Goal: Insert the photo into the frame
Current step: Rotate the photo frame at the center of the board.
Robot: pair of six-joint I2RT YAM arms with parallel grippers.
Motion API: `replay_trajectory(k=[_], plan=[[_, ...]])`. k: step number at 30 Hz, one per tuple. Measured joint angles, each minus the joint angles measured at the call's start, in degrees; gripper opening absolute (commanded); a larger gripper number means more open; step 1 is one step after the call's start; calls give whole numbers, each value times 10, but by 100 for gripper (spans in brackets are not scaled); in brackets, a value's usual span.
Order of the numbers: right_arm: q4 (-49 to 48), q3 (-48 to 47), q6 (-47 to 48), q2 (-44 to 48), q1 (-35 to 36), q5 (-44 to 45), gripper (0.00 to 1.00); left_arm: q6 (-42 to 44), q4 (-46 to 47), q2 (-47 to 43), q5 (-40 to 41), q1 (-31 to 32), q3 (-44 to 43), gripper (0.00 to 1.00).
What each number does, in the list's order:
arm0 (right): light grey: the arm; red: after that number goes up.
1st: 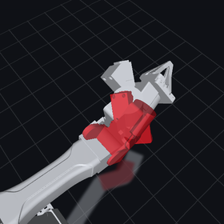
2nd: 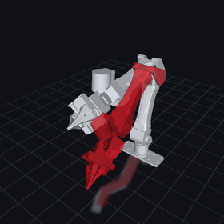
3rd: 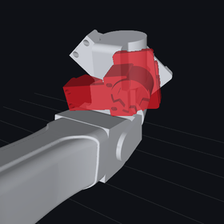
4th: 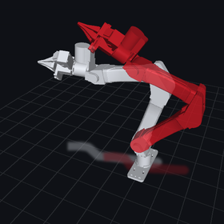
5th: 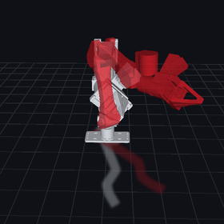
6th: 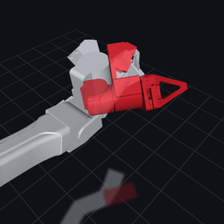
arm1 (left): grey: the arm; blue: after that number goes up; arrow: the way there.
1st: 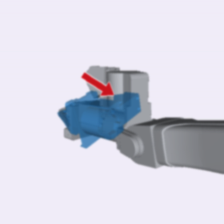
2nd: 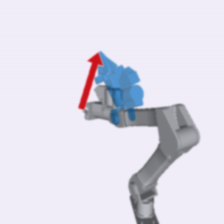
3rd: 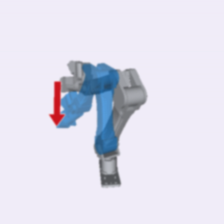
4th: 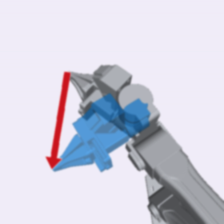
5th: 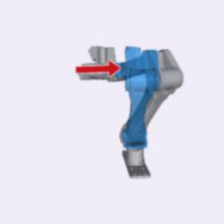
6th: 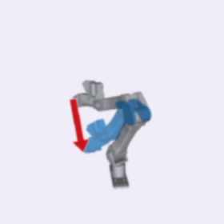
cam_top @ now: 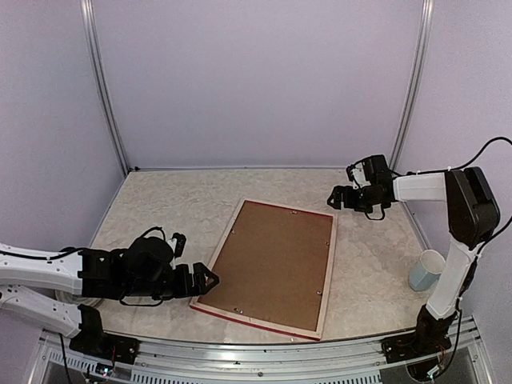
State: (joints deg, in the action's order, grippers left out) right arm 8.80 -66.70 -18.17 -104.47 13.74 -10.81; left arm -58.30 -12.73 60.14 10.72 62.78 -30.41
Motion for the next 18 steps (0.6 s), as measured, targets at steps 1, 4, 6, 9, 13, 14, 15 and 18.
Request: replay_trajectory(k=[1, 4, 6, 9, 13, 14, 15, 18], plan=[[-8, 0, -3, -4, -6, -11, 99, -9, -2, 1, -3, 9, 1, 99], [-26, -1, -12, -16, -29, -39, 99, -32, -10, 7, -8, 37, 1, 99], [-32, -5, -17, -23, -40, -53, 99, -44, -19, 14, -10, 52, 1, 99], [-39, -16, -23, -38, -49, -68, 99, -60, -35, 25, -13, 65, 1, 99], [-40, -37, -23, -58, -49, -85, 99, -75, -46, 35, -22, 76, 1, 99], [-40, -43, -23, -63, -49, -88, 99, -77, -47, 38, -24, 78, 1, 99], [-40, -47, -23, -66, -49, -92, 99, -80, -48, 45, -27, 81, 1, 99], [-40, -64, -22, -80, -49, -103, 99, -83, -47, 67, -35, 86, 1, 99]])
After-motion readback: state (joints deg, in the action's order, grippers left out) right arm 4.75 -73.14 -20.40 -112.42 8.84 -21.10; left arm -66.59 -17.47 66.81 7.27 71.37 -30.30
